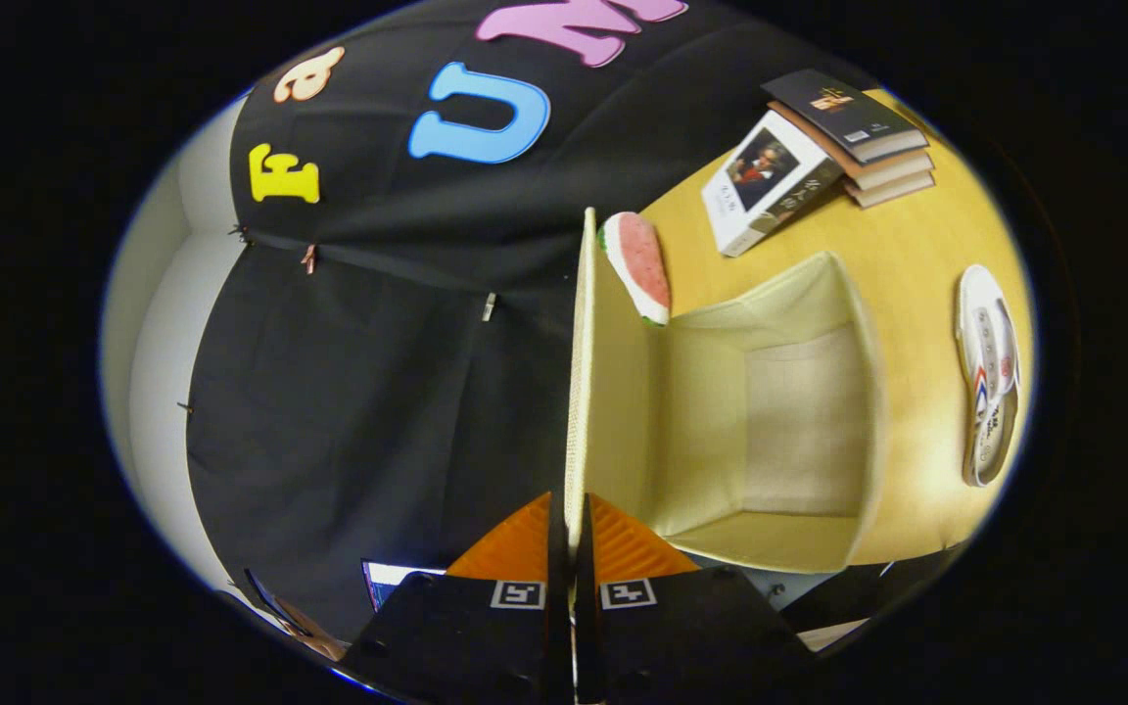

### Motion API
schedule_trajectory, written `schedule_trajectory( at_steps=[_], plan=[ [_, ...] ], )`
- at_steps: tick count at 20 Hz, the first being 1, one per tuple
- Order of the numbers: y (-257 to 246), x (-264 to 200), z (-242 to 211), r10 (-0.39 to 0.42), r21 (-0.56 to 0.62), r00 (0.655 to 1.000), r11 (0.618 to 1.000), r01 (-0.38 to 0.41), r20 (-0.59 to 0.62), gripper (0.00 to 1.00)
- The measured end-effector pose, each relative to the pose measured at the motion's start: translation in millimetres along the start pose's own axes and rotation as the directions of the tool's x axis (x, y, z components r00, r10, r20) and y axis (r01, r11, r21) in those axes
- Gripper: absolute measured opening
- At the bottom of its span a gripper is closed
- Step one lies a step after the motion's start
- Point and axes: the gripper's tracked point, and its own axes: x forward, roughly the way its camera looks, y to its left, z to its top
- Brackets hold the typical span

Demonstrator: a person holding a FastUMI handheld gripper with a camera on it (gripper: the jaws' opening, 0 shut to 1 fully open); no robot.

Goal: Open the storage box then place both shoes into the box .Put the left shoe in first, then the right shoe, with the right side of both shoes facing outward in a uniform manner.

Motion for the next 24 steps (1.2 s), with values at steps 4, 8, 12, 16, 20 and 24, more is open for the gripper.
schedule_trajectory(
  at_steps=[4, 8, 12, 16, 20, 24],
  plan=[
    [37.6, 57.7, -15.7, -0.003, -0.053, 0.999, 0.999, 0.000, -0.049, 0.06],
    [56.4, 116.6, -34.8, -0.049, -0.196, 0.995, 0.980, 0.030, -0.089, 0.06],
    [59.0, 164.0, -49.8, -0.107, -0.226, 0.990, 0.971, 0.083, -0.097, 0.06],
    [57.2, 183.6, -49.4, -0.135, -0.238, 0.988, 0.965, 0.113, -0.080, 0.07],
    [66.9, 172.8, -44.3, -0.104, -0.252, 0.992, 0.964, 0.083, -0.071, 0.15],
    [47.4, 156.2, -22.9, -0.134, -0.380, 0.991, 0.915, 0.134, 0.026, 0.98]
  ],
)
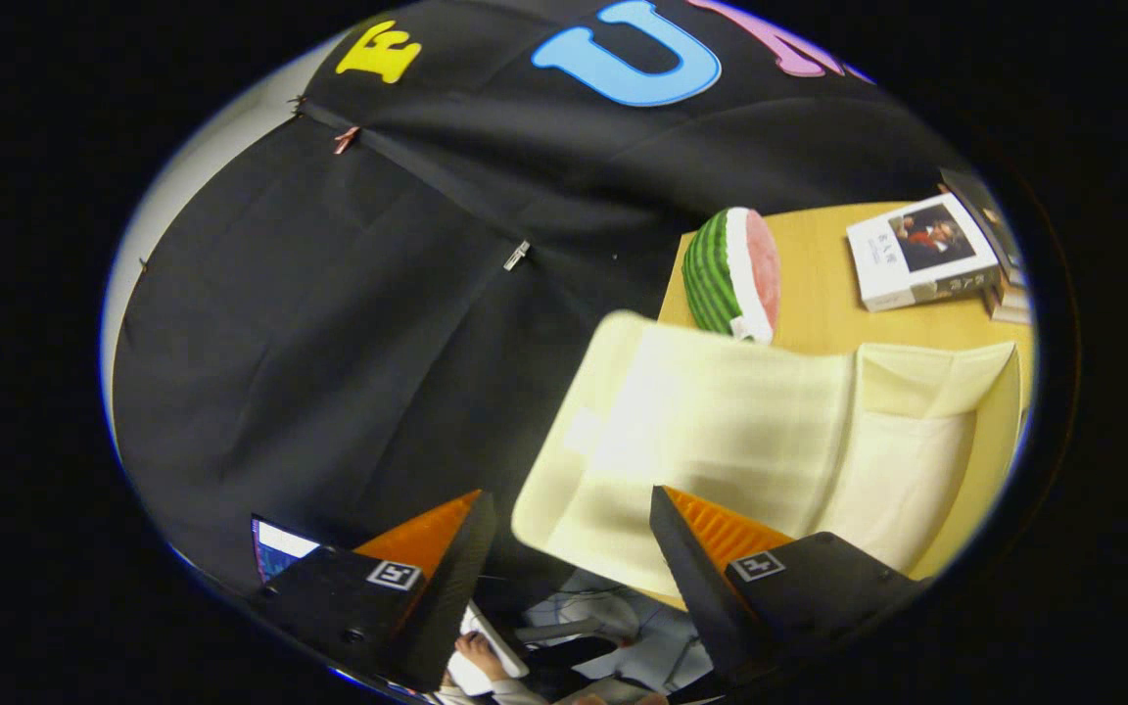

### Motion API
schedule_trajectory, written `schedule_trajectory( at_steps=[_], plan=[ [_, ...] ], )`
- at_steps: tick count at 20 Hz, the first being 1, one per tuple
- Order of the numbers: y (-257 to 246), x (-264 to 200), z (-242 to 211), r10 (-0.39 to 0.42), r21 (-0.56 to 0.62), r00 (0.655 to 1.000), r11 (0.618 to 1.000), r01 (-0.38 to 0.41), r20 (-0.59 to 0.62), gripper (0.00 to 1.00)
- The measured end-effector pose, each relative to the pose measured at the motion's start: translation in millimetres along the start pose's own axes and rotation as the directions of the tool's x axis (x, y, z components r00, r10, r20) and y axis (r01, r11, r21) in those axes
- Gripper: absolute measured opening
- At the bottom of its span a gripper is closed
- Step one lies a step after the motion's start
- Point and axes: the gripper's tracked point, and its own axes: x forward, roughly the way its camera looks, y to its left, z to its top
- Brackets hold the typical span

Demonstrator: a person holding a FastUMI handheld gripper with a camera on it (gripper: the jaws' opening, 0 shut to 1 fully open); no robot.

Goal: Open the storage box then place both shoes into the box .Put the left shoe in first, then the right shoe, with the right side of both shoes facing outward in a uniform manner.

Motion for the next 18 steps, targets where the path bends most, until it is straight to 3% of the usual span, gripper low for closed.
schedule_trajectory(
  at_steps=[4, 9, 13, 18],
  plan=[
    [-40.4, -43.6, 33.1, -0.101, -0.103, 0.984, 0.988, 0.116, 0.144, 0.98],
    [-114.1, -128.2, 58.6, -0.258, -0.084, 0.921, 0.952, 0.294, 0.290, 0.98],
    [-204.4, -183.9, 49.2, -0.441, -0.056, 0.840, 0.875, 0.481, 0.316, 0.98],
    [-315.5, -243.9, 3.6, -0.632, 0.000, 0.737, 0.759, 0.651, 0.239, 0.98]
  ],
)
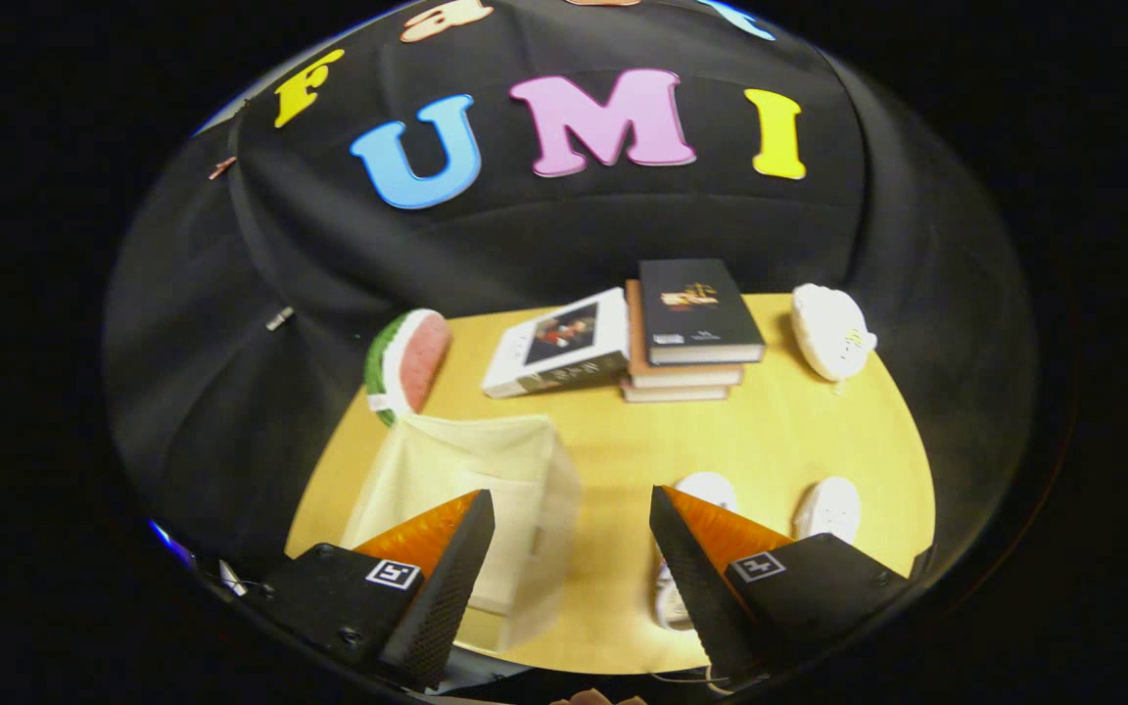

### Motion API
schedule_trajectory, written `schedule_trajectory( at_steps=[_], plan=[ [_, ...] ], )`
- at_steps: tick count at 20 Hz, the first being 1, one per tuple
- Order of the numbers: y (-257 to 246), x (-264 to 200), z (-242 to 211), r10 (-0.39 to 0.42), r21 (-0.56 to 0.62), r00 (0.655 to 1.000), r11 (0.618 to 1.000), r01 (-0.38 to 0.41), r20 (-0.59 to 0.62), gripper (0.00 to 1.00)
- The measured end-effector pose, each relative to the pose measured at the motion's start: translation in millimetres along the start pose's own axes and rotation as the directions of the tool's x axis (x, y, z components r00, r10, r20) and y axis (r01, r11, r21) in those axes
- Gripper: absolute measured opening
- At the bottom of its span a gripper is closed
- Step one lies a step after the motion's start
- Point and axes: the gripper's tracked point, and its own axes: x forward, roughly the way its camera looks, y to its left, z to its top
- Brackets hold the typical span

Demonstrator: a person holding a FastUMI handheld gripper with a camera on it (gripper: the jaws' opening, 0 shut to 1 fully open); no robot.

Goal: Open the storage box then place both shoes into the box .Put the left shoe in first, then the right shoe, with the right side of both shoes facing outward in a uniform manner.

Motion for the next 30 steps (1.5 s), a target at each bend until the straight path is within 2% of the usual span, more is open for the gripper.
schedule_trajectory(
  at_steps=[4, 9, 14, 18, 23, 27, 30],
  plan=[
    [-68.8, 6.2, -53.7, -0.085, -0.002, 0.989, 0.996, 0.085, -0.123, 0.99],
    [-112.6, 26.3, -102.5, -0.114, -0.002, 0.962, 0.993, 0.117, -0.248, 0.99],
    [-135.0, 48.6, -150.8, -0.147, -0.111, 0.921, 0.987, 0.114, -0.361, 0.99],
    [-141.1, 75.0, -154.9, -0.156, -0.118, 0.910, 0.986, 0.119, -0.385, 0.99],
    [-150.7, 102.7, -146.1, -0.167, -0.060, 0.923, 0.986, 0.156, -0.346, 0.95],
    [-149.4, 120.9, -149.1, -0.158, 0.016, 0.925, 0.985, 0.174, -0.345, 0.75],
    [-134.5, 125.1, -147.3, -0.133, 0.116, 0.923, 0.976, 0.186, -0.360, 0.30]
  ],
)
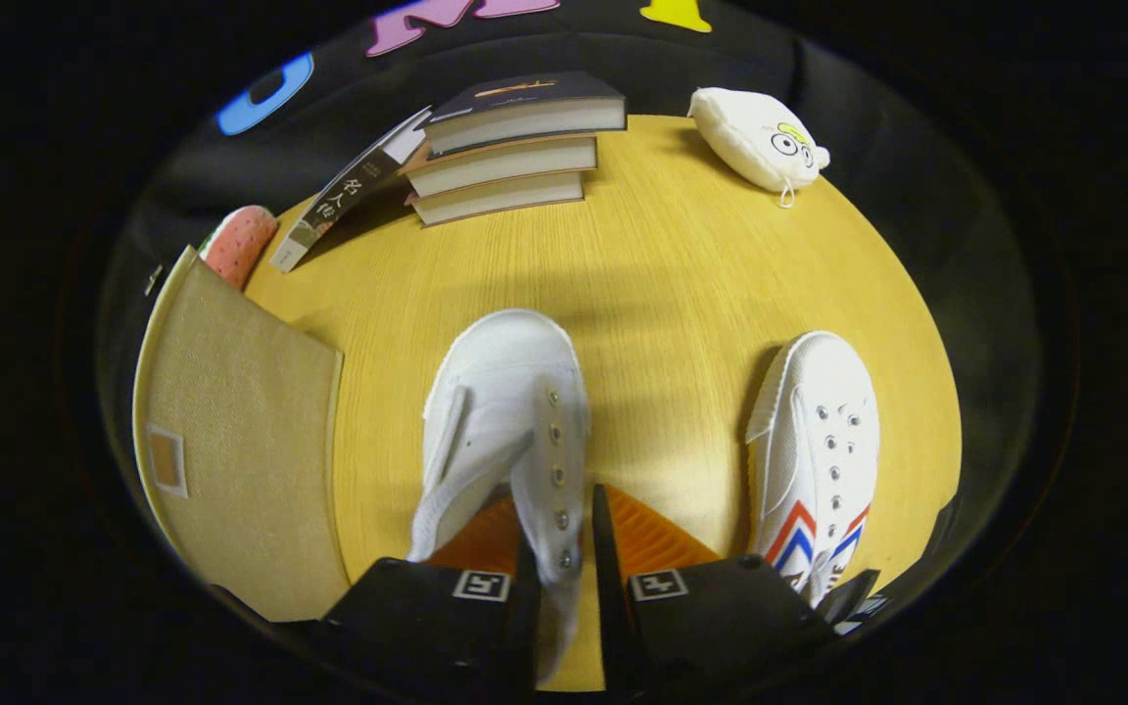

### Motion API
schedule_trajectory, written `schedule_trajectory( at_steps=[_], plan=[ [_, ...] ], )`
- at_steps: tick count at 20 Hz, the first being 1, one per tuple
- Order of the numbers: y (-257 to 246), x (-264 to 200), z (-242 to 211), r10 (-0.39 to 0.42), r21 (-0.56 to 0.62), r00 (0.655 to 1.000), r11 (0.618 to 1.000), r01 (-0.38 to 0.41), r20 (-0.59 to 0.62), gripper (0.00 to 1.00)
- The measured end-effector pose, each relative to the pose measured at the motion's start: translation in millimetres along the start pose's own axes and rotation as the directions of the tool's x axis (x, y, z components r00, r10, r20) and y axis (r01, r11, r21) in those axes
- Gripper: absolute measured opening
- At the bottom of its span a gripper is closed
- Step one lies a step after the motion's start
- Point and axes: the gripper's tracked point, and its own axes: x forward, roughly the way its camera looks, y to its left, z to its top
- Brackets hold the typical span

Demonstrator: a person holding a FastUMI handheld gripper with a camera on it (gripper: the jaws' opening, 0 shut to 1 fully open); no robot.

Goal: Open the storage box then place both shoes into the box .Put the left shoe in first, then the right shoe, with the right side of both shoes facing outward in a uniform manner.

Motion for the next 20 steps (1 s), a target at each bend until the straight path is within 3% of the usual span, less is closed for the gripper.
schedule_trajectory(
  at_steps=[2, 4, 7, 10, 14, 20],
  plan=[
    [-2.7, -0.1, 0.4, -0.018, -0.012, 1.000, 1.000, 0.018, 0.014, 0.15],
    [-2.7, -0.5, -0.5, 0.017, 0.025, 1.000, 1.000, -0.018, 0.013, 0.07],
    [-0.4, -7.1, -2.1, 0.047, 0.148, 0.999, 0.988, -0.045, -0.009, 0.05],
    [8.1, -28.2, -0.3, 0.064, 0.170, 0.998, 0.983, -0.066, 0.016, 0.05],
    [19.5, -81.0, 19.6, 0.095, 0.251, 0.993, 0.962, -0.110, 0.072, 0.05],
    [59.2, -161.3, 58.8, 0.121, 0.269, 0.980, 0.950, -0.161, 0.161, 0.05]
  ],
)
